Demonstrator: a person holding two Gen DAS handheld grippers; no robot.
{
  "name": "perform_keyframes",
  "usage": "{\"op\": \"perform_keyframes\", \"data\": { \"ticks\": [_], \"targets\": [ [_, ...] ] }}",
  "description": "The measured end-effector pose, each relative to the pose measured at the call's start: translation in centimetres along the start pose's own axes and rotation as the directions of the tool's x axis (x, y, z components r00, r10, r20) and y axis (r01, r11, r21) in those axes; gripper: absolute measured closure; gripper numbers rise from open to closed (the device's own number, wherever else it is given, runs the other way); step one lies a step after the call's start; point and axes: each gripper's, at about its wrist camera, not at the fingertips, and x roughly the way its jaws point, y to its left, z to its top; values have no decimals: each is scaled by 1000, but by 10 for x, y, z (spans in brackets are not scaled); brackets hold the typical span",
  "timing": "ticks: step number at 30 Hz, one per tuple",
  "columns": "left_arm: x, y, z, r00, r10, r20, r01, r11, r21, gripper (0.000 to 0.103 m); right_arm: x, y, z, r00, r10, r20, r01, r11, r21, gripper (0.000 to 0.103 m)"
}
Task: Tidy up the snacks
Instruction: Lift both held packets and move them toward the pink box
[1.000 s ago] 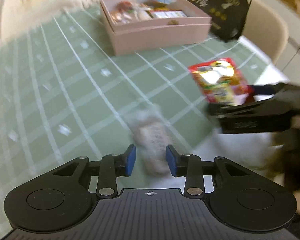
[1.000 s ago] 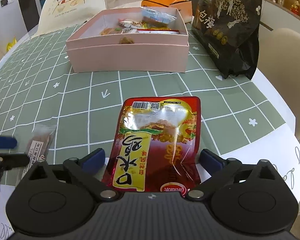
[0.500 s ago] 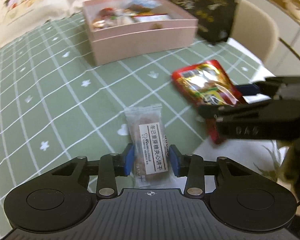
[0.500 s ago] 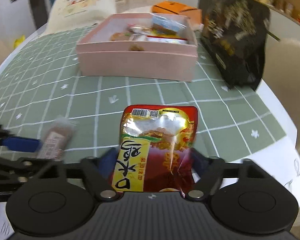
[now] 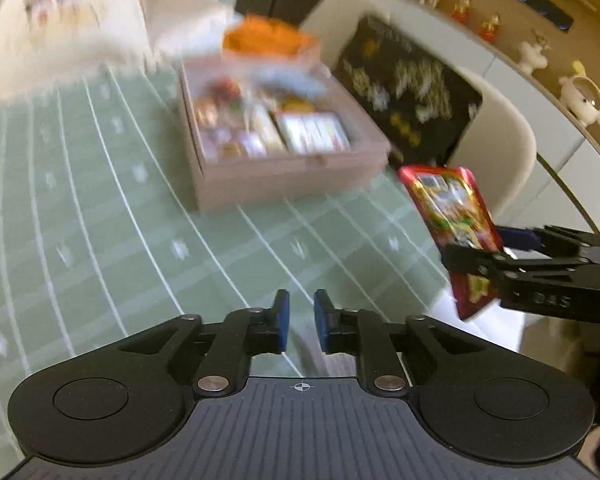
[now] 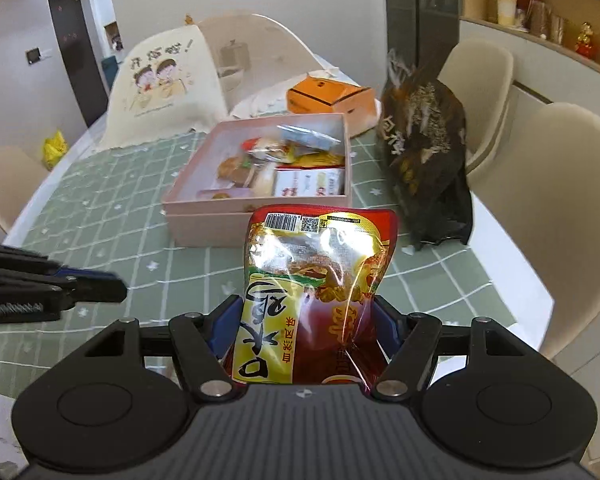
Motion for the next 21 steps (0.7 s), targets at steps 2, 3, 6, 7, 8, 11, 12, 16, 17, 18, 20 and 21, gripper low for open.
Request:
{"op": "perform_keyframes", "data": {
  "ticks": [2, 3, 6, 7, 8, 11, 12, 16, 17, 18, 20, 21],
  "targets": [
    [11, -21, -8, 999, -21, -30, 23, 996, 87, 85, 7, -3, -5, 1000, -11, -25, 11, 1000, 8, 34],
    [18, -37, -14, 998, -29, -49, 36, 986, 161, 84, 13, -4, -8, 999, -17, -43, 17, 1000, 15, 34],
    [41, -73, -38, 995, 16, -100, 23, 926, 377, 78, 32, -6, -19, 993, -31, -110, 36, 998, 47, 34],
    [47, -80, -47, 994, 60, -96, -12, 899, 439, 80, 36, -7, -21, 992, -33, -124, 40, 998, 51, 34],
    [45, -85, -53, 996, 79, -45, -45, 864, 502, 79, 40, -7, -24, 990, -38, -135, 45, 998, 50, 34],
    [46, -82, -59, 986, 165, -1, -135, 813, 567, 75, 43, -6, -30, 988, -51, -149, 58, 997, 40, 33],
    [46, -76, -57, 983, 185, 9, -157, 810, 565, 75, 43, -6, -33, 987, -55, -152, 61, 997, 37, 33],
    [46, -44, -35, 963, 264, 43, -251, 835, 490, 72, 48, -5, -40, 983, -69, -168, 75, 997, 31, 33],
    [47, -35, -29, 961, 275, 41, -264, 852, 453, 71, 48, -4, -41, 983, -75, -170, 81, 996, 29, 33],
    [47, -28, -23, 964, 265, 28, -254, 878, 406, 70, 50, -3, -41, 982, -76, -173, 82, 996, 28, 33],
    [47, -17, -7, 978, 208, -8, -196, 934, 300, 60, 52, -1, -42, 982, -75, -175, 82, 996, 29, 30],
    [48, -13, -3, 983, 184, -24, -171, 950, 262, 51, 53, -1, -41, 981, -75, -177, 81, 996, 27, 29]
  ]
}}
